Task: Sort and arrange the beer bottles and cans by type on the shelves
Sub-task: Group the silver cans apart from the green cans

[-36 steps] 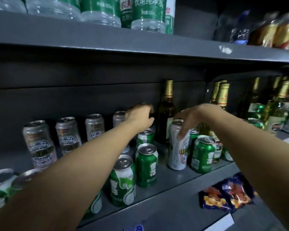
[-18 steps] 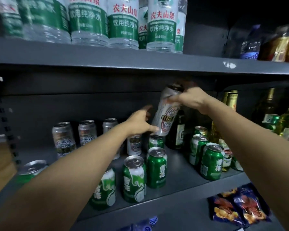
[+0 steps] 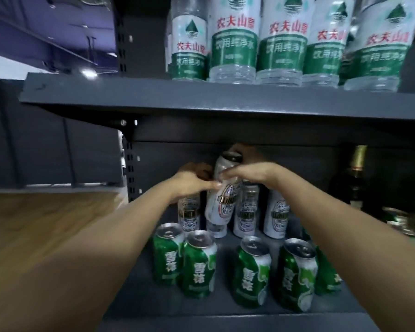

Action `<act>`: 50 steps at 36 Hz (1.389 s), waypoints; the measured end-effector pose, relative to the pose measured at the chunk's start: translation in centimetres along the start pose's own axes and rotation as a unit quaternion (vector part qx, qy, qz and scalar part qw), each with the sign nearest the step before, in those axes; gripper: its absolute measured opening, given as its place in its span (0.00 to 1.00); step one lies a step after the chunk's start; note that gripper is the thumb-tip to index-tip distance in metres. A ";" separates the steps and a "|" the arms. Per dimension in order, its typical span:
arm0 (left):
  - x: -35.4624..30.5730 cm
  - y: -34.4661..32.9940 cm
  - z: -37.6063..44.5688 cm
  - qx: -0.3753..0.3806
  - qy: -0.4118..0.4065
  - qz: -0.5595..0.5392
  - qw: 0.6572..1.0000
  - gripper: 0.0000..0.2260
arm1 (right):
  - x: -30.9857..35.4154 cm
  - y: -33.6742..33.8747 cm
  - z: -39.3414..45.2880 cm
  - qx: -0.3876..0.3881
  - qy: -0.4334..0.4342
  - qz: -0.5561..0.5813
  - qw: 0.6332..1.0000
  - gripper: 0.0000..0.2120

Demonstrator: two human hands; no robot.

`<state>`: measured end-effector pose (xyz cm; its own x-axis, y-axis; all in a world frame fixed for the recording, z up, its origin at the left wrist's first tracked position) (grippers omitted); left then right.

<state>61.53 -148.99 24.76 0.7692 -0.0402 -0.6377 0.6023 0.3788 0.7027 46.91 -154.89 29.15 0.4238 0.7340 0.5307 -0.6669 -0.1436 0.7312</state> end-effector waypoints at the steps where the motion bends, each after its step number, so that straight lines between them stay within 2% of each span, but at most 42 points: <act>1: 0.9 0.3 -0.3 0.013 0.012 -0.011 1.000 0.23 | 0.3 -1.2 0.4 0.022 -0.004 -0.013 1.000 0.20; 4: 3.1 0.8 -1.2 0.052 0.034 -0.045 0.997 0.21 | 1.0 -4.8 0.9 0.092 -0.022 -0.033 0.995 0.15; 6: 4.3 1.0 -1.3 0.056 0.030 -0.064 0.996 0.20 | 1.3 -6.6 1.3 0.108 -0.028 -0.035 0.993 0.17; 10: 6.7 1.5 -1.5 0.044 0.036 -0.079 0.995 0.18 | 2.2 -8.7 2.0 0.086 -0.008 -0.043 0.995 0.20; 19: 10.1 0.8 -1.5 0.059 0.046 -0.089 0.993 0.13 | 1.8 -11.8 2.4 0.117 -0.057 -0.119 0.984 0.36; 24: 11.4 0.1 -1.8 0.059 0.060 -0.123 0.989 0.17 | 1.4 -12.8 2.3 0.126 -0.087 -0.153 0.976 0.44; 29: 11.1 0.2 -2.5 0.053 0.095 -0.074 0.991 0.22 | 0.9 -13.6 2.1 0.102 -0.110 -0.191 0.970 0.42; 31: 10.2 0.9 -3.3 0.088 0.114 -0.050 0.988 0.20 | 0.7 -13.6 2.0 0.120 -0.116 -0.209 0.964 0.43; 34: 9.1 1.4 -5.1 0.211 0.149 -0.037 0.965 0.19 | 1.1 -12.6 1.3 0.134 -0.121 -0.199 0.963 0.43; 36: 8.7 1.2 -6.3 0.253 0.174 -0.032 0.951 0.20 | 2.0 -11.2 0.5 0.084 -0.109 -0.200 0.970 0.41; 38: 8.7 0.6 -7.3 0.279 0.186 -0.013 0.942 0.24 | 3.0 -9.8 -0.5 0.036 -0.085 -0.226 0.970 0.40; 39: 8.6 0.2 -7.8 0.288 0.186 0.000 0.939 0.27 | 3.4 -9.4 -1.2 0.051 -0.074 -0.241 0.966 0.41; 40: 8.5 -0.3 -8.2 0.292 0.183 0.008 0.939 0.28 | 3.6 -9.3 -1.8 0.101 -0.063 -0.253 0.960 0.41; 41: 8.4 -0.6 -8.4 0.288 0.176 0.011 0.941 0.28 | 3.6 -9.5 -2.3 0.176 -0.057 -0.260 0.948 0.42; 43: 8.3 -0.7 -8.6 0.262 0.157 0.016 0.952 0.24 | 3.4 -10.3 -4.3 0.329 -0.073 -0.274 0.901 0.43; 44: 8.2 -0.6 -8.6 0.248 0.149 0.021 0.957 0.22 | 3.1 -10.7 -5.2 0.363 -0.078 -0.297 0.880 0.45; 46: 8.3 -0.1 -8.7 0.227 0.142 0.025 0.963 0.20 | 2.9 -11.3 -6.4 0.350 -0.054 -0.343 0.870 0.45; 50: 7.7 2.3 -8.6 0.166 0.141 0.005 0.976 0.20 | 3.8 -10.9 -7.5 0.253 0.009 -0.325 0.911 0.34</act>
<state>66.94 -140.46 18.75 0.7147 0.2361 -0.6584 0.6666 0.0551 0.7433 51.19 -145.58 19.98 0.6152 0.7833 -0.0888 0.0920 0.0405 0.9949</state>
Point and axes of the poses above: each hand's wrist, its own z-axis towards the middle knuckle, its own y-axis out of the back of the hand, x = y × z, the point moved 4 cm from there along z, towards the middle knuckle
